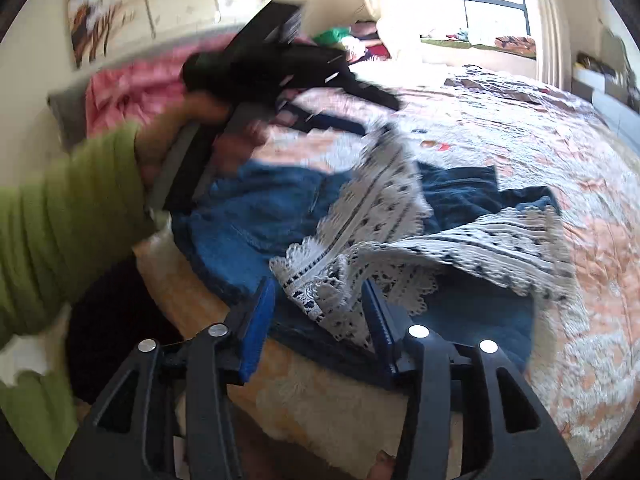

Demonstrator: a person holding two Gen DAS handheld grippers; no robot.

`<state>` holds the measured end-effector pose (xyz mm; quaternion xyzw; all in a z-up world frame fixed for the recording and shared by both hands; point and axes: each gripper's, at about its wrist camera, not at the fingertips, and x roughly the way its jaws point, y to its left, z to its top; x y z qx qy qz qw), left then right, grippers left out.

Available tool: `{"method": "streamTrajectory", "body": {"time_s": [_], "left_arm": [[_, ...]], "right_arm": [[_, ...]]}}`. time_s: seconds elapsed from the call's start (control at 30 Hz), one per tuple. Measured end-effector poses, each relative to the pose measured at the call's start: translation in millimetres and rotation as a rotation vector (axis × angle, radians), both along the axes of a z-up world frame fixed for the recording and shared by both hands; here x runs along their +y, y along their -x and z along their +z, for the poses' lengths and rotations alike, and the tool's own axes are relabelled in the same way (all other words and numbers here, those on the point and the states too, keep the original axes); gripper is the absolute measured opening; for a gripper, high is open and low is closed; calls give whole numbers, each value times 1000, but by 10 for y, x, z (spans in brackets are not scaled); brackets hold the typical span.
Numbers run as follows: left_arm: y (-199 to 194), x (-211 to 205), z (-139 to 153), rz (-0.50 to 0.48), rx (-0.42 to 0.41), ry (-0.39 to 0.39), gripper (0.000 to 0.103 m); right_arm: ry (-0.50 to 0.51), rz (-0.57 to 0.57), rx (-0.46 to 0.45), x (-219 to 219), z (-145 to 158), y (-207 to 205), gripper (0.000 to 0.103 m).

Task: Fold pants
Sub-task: 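Grasp the lace trim with the left tool while the right tool grasps the lace edge, then lift the lace-trimmed leg with the left tool and fold it over the denim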

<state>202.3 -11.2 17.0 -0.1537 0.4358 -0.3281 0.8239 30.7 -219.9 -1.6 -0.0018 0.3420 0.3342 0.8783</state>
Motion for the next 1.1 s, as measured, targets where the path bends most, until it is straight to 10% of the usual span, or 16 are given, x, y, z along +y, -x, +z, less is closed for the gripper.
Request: {"method": "streamTrajectory", "body": {"time_s": [0.23,0.5,0.57,0.63,0.77,1.1], "left_arm": [[803,-55,-16,14,-28,-35,67],[1364,-696,-138,-72,-102,-273,67],[1372,-756,-216,-67,-64,-282,67],[1392,-768,-248,-38,-63,-288,66],[1438,-846,-284,-52,-48,-281,8],[1620,-541,-262,-4,-9,-248,2]], "right_arm": [[-145,-402,153,-1123,-7,-458,62],[-276,-417,363,-1490,-283,-978,66],[-293,-384,370,-1468,-260,-1062,59],[-270,-372,388,-1402,-261,-1158,24],[-284,-332,352,-1281,-48,-1234,12],[-195,-149,257,-390,524,-1734,9]]}}
